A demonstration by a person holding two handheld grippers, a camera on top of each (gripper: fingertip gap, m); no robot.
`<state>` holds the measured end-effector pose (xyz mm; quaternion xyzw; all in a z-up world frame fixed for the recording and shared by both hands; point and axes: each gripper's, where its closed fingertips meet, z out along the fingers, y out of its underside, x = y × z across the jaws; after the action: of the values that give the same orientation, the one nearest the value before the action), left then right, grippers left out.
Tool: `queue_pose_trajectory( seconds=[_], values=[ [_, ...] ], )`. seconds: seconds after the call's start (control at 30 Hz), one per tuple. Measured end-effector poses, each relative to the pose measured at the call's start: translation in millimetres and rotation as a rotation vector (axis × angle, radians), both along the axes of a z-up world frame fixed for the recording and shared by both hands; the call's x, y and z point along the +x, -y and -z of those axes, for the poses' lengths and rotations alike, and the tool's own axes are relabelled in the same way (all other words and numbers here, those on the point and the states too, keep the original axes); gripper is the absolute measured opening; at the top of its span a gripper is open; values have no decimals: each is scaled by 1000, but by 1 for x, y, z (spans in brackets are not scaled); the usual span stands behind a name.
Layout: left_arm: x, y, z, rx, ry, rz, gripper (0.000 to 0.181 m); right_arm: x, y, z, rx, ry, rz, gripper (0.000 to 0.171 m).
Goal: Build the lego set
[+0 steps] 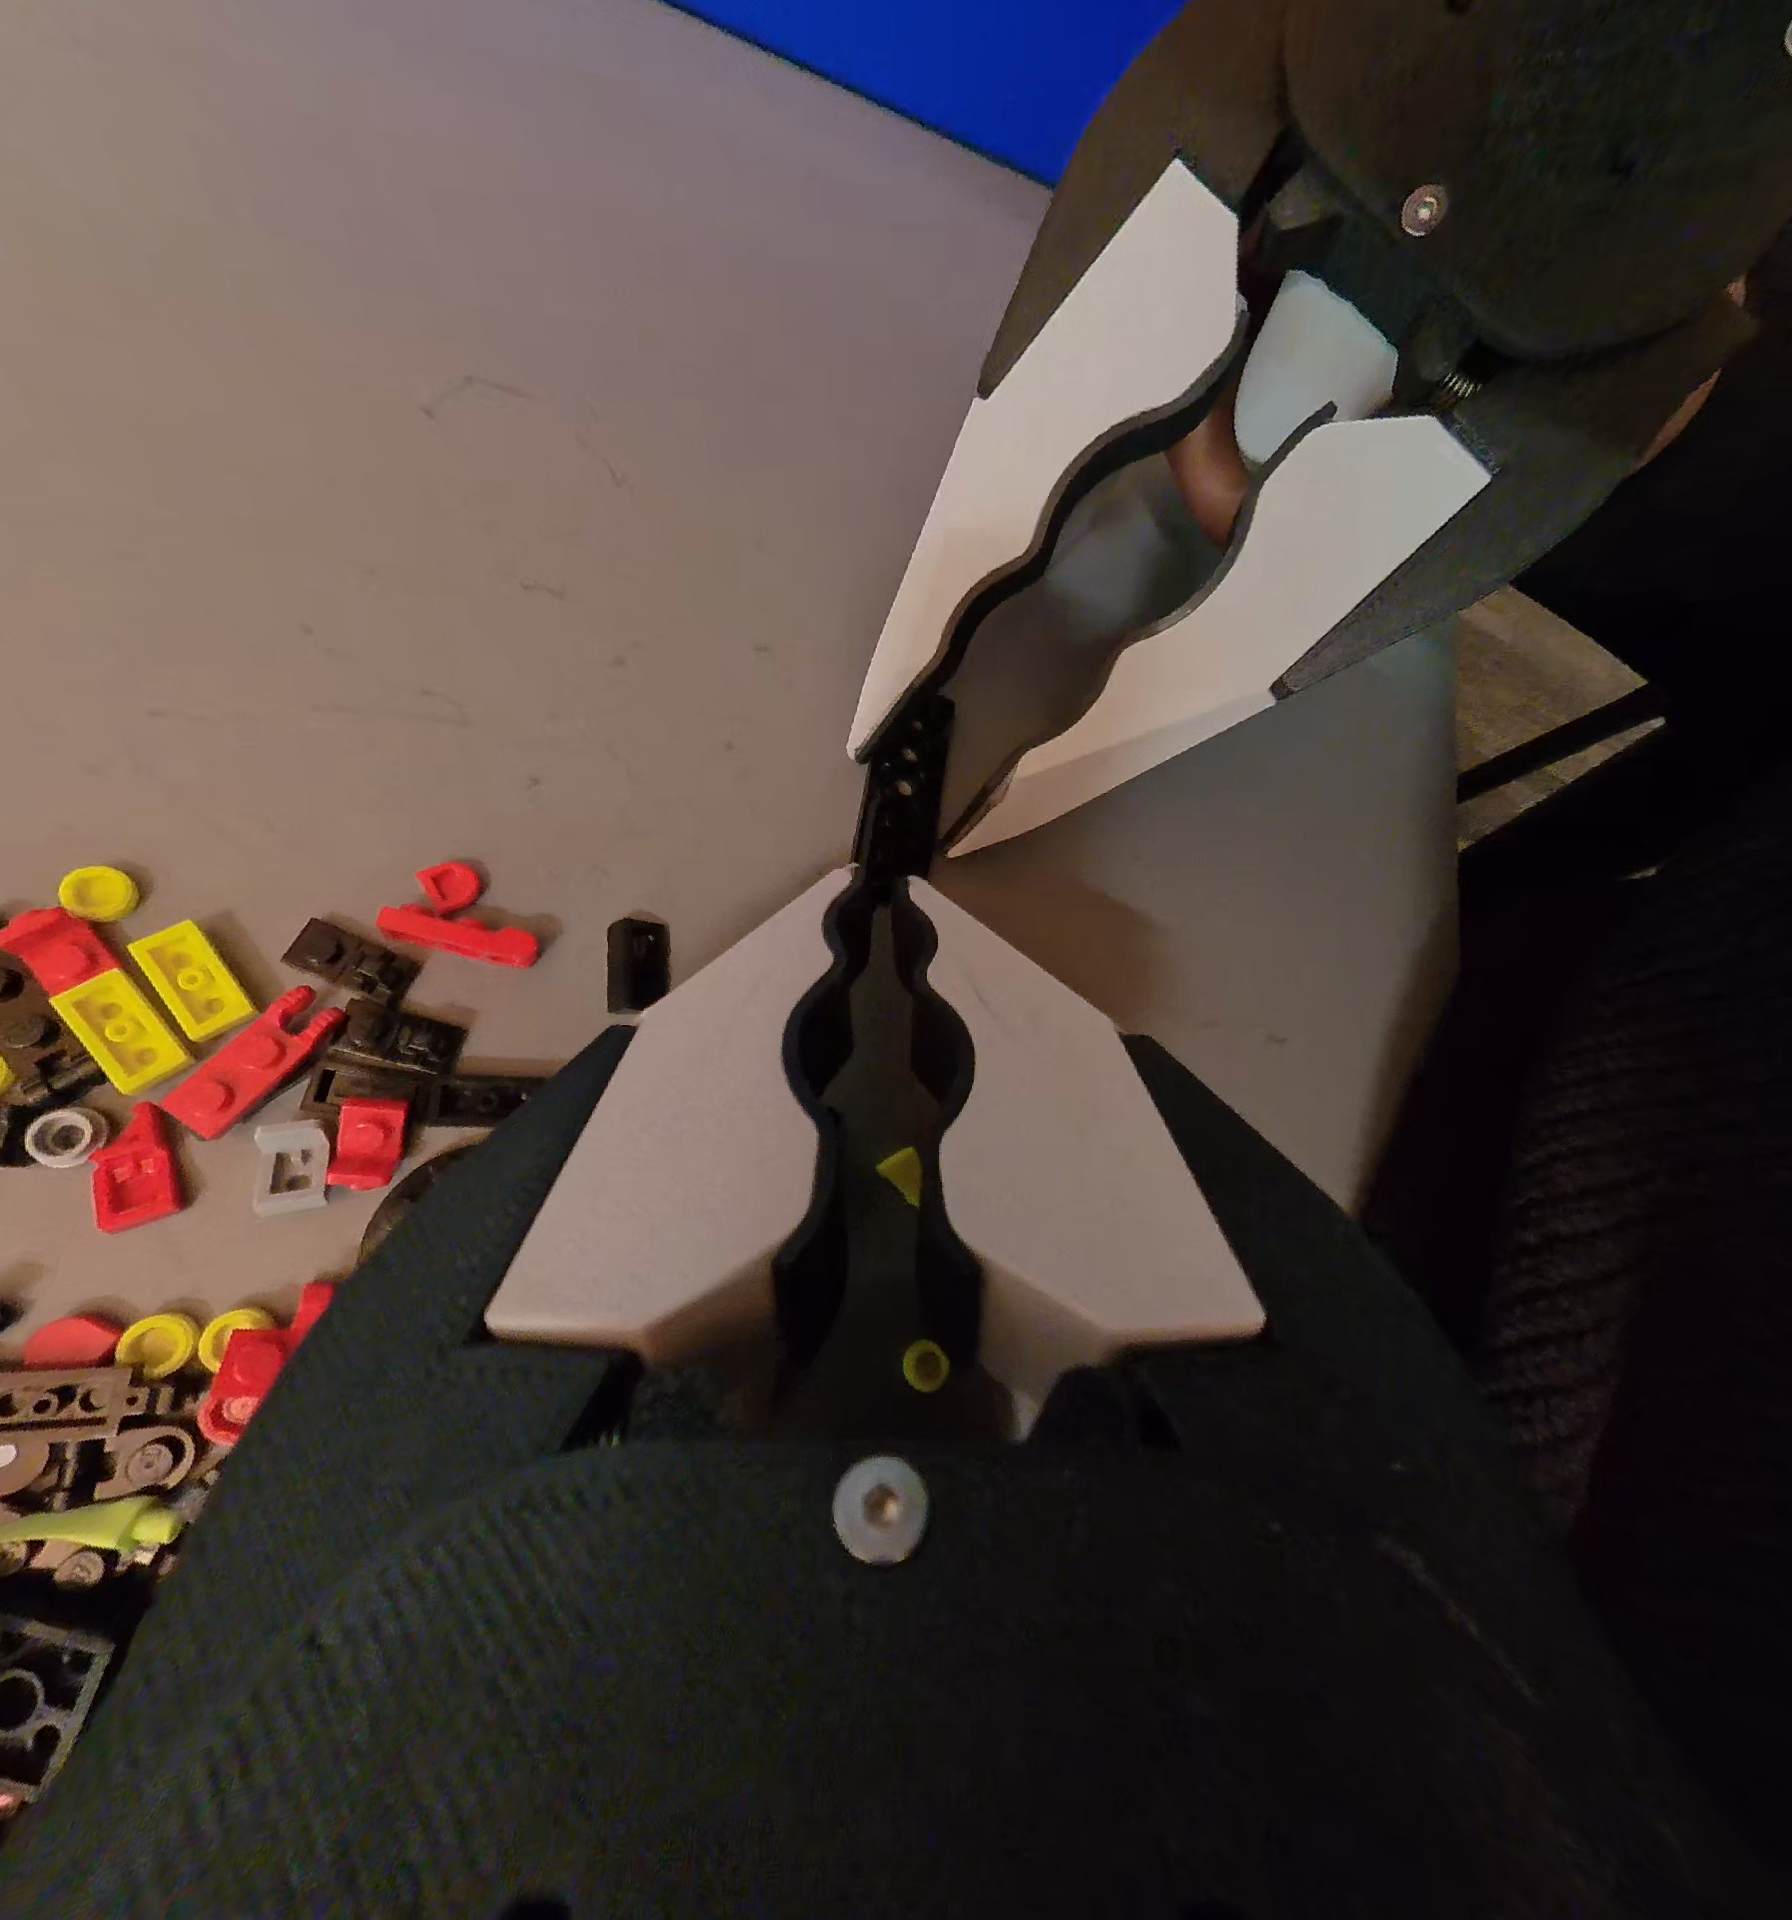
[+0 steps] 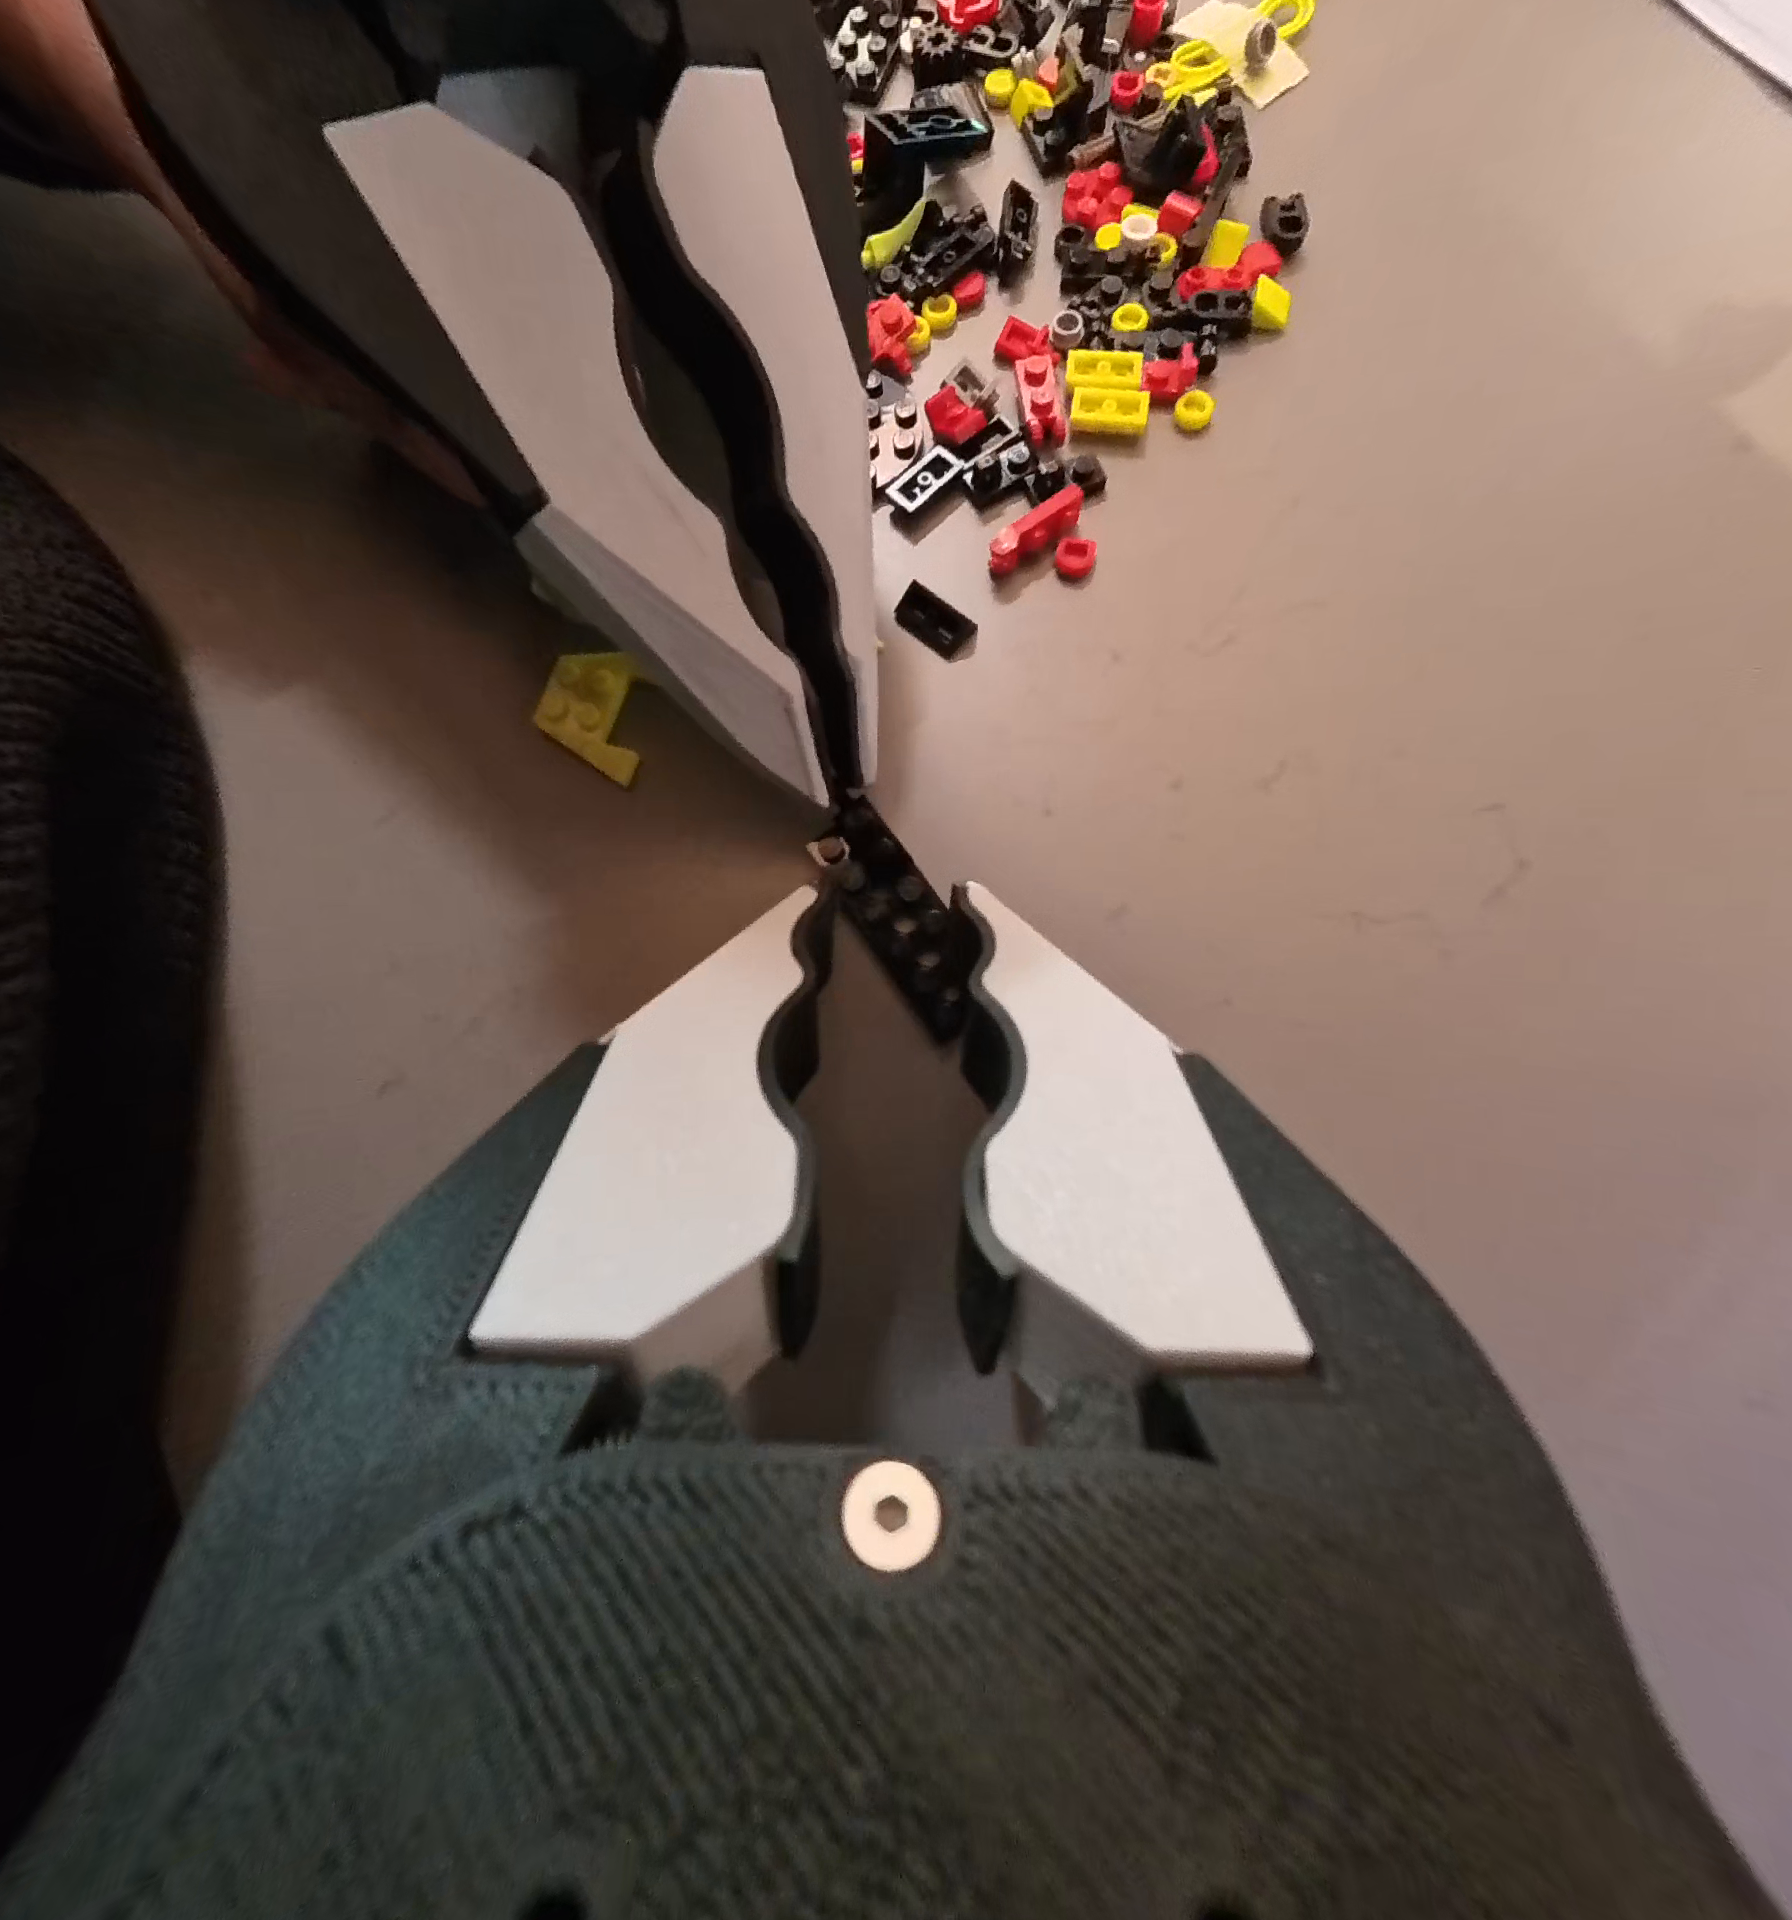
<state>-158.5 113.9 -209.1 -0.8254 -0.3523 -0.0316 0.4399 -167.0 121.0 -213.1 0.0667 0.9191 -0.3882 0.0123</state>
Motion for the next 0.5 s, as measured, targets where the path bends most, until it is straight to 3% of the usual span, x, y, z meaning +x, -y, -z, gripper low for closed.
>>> queue_pose_trajectory(
  seconds=[0.5],
  values=[
    [-1, 0, 0, 6, 9, -4, 2, -7, 6, -9, -59, 44, 38, 13]
  ],
)
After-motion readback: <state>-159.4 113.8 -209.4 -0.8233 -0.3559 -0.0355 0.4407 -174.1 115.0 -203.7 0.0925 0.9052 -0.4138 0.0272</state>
